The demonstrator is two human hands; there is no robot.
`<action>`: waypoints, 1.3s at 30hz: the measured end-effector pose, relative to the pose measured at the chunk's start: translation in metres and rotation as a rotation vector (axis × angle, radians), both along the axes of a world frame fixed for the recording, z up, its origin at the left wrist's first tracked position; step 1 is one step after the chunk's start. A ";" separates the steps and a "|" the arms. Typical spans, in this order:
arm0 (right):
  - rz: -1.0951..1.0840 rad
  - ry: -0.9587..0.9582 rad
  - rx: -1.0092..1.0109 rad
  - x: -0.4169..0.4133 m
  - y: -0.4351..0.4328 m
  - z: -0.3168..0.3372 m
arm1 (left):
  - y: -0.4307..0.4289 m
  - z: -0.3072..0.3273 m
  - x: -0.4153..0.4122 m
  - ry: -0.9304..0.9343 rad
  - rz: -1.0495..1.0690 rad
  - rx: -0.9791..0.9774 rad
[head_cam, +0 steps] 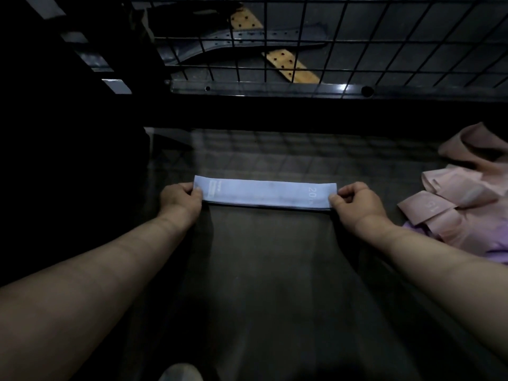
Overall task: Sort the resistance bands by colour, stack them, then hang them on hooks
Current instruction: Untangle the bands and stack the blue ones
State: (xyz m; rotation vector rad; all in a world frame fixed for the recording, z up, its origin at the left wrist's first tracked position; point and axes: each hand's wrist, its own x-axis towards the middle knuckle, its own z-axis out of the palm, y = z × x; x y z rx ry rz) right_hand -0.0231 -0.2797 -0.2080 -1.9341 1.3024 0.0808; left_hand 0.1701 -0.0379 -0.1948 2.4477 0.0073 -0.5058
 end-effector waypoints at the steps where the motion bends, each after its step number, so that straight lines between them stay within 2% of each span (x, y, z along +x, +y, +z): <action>1: 0.001 -0.003 0.001 0.000 0.000 0.000 | 0.000 0.001 0.000 0.002 0.001 0.004; 7: 0.014 -0.033 0.038 -0.003 0.004 0.002 | 0.004 -0.004 0.003 -0.001 0.005 0.035; 9: 0.080 -0.007 0.029 -0.013 0.003 0.004 | 0.003 0.000 0.001 -0.018 0.029 0.075; 12: 0.375 0.113 -0.092 -0.047 -0.002 0.008 | -0.002 0.011 -0.011 -0.112 -0.042 0.079; 14: 0.679 0.257 -0.258 -0.079 -0.010 0.014 | -0.009 0.019 -0.022 -0.233 -0.158 0.055; 16: 0.924 0.346 -0.431 -0.116 -0.024 0.023 | -0.025 0.027 -0.037 -0.264 -0.277 0.034; 18: 1.024 0.394 -0.572 -0.153 -0.041 0.030 | -0.043 0.033 -0.055 -0.309 -0.440 0.041; 20: 1.073 0.455 -0.621 -0.186 -0.058 0.041 | -0.067 0.040 -0.078 -0.355 -0.648 -0.003; 24: 0.993 0.634 -0.557 -0.222 -0.091 0.070 | -0.124 0.057 -0.122 -0.346 -1.183 -0.067; 27: 0.844 0.661 -0.582 -0.240 -0.104 0.070 | -0.171 0.073 -0.153 -0.259 -1.557 0.077; 29: 0.698 0.680 -0.513 -0.245 -0.112 0.064 | -0.202 0.077 -0.175 -0.226 -1.690 0.207; 32: 0.642 0.520 -0.464 -0.238 -0.123 0.059 | -0.237 0.071 -0.203 -0.099 -1.704 0.312; 36: 0.643 0.378 -0.378 -0.227 -0.144 0.068 | -0.246 0.045 -0.240 0.131 -1.556 0.181; 39: 0.614 0.309 -0.346 -0.229 -0.154 0.077 | -0.242 0.029 -0.252 0.130 -1.581 0.221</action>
